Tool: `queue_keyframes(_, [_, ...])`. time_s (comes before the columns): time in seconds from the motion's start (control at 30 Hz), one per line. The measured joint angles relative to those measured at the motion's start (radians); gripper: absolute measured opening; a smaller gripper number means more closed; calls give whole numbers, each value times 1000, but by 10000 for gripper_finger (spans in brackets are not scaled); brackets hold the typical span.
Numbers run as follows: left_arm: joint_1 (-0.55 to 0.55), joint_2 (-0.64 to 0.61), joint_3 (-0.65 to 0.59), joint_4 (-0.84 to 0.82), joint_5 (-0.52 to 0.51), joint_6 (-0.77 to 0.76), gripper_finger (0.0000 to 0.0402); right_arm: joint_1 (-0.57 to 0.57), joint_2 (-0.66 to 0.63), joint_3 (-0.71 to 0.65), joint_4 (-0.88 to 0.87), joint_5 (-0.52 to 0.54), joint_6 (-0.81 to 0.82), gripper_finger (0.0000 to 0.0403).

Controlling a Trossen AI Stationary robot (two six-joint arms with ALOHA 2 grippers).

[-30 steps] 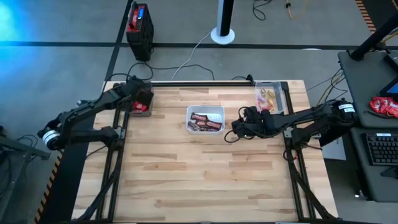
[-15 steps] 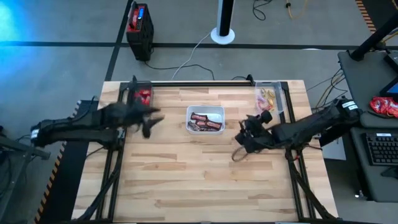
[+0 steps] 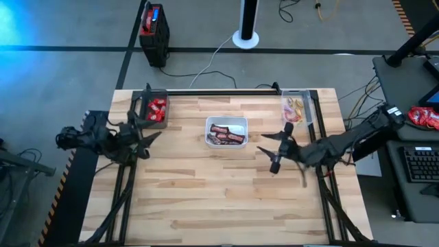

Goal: Sort candy by brand, put in halloween buckets
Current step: Return to Home Position

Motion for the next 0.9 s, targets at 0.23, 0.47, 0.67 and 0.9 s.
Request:
queue_keyframes(0.23, [44,-27,-18,78,-51,158,191,-190,-191,-225,419,-315,-213,215])
queue_keyframes(0.47, [87,-48,-20,55,27,171,156,-362,-368,-419,523,-504,-203,215])
queue_keyframes(0.67, [90,-47,-78,39,22,140,133,-372,-531,-563,524,-545,-232,215])
queue_keyframes(0.9, [93,-48,-154,68,-50,117,116,-372,-704,-657,478,-676,-238,215])
